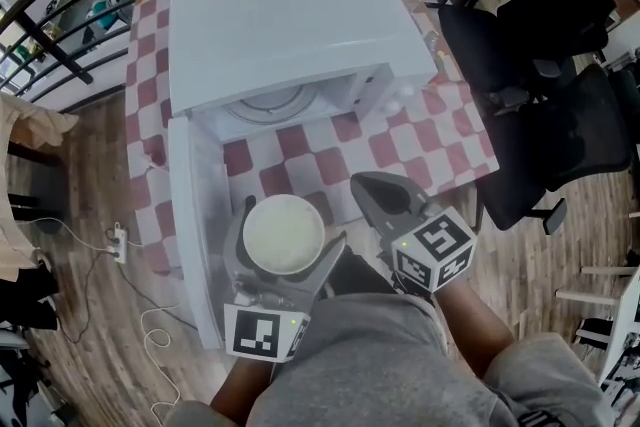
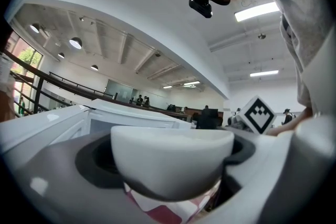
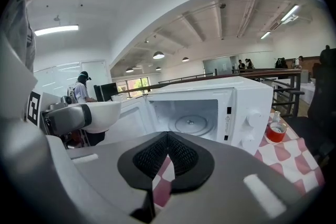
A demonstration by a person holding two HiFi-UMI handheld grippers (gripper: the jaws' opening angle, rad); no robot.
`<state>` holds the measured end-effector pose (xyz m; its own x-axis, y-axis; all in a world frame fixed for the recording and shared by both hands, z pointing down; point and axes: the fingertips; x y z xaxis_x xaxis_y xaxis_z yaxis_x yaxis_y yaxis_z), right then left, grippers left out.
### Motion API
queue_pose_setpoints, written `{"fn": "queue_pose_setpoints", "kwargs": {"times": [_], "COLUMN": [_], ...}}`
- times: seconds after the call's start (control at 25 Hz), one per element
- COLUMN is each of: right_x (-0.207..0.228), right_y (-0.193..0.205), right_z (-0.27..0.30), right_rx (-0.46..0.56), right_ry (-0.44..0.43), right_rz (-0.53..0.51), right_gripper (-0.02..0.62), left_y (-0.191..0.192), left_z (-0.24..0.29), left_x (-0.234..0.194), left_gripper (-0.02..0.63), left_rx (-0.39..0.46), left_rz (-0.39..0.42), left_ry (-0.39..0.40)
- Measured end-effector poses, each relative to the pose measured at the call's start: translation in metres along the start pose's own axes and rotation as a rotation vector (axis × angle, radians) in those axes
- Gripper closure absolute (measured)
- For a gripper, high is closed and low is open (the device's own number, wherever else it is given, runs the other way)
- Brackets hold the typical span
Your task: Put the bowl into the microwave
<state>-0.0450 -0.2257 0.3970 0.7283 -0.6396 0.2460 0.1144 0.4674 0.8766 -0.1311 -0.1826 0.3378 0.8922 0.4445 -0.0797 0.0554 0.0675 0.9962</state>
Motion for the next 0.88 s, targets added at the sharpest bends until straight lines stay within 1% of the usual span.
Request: {"fn": "queue_pose_setpoints", "kwargs": {"times": [0.28, 0.44, 0.6, 0.72, 0.88], "right_x": [0.014, 0.030, 0.047, 0.057, 0.063], "right_y": [-0.012, -0.014, -0.020, -0.021, -0.019], "right_z": [0.005, 0.015, 0.026, 0.033, 0.042], "right_rx": [0.020, 0.017, 0.016, 0.009, -0.011], "right_ry": [-0.012, -0.025, -0.041, -0.048, -0.064], "right_rz": [0.005, 0.012, 0.012, 0.017, 0.023], "right_gripper": [0.600, 0.600, 0.600, 0.600, 0.600], "left_y": [-0.001, 0.009, 0.022, 0.033, 0.049], "left_z": [0.019, 0.040, 0.063, 0.080, 0.102], "left_x": [-0.004, -0.010, -0.027, -0.043, -0.058], "left_gripper": [0.067, 0.068, 0.069, 0.068, 0.069], "left_rx": [-0.010, -0.031, -0.062, -0.086, -0.119], "left_rz": [0.017, 0.033, 0.035, 0.020, 0.016], "left_ry": [-0.013, -0.028, -0.082, -0.119, -0.151]}}
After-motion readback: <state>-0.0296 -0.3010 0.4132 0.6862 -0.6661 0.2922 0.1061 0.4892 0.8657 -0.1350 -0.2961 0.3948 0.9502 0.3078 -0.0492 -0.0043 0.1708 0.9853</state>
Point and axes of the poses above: the fingertips, and each gripper's own axes: z forward along the fingers, x to its right, y out of its underside, and after that the axes turned 5 degrees about z, right-handed
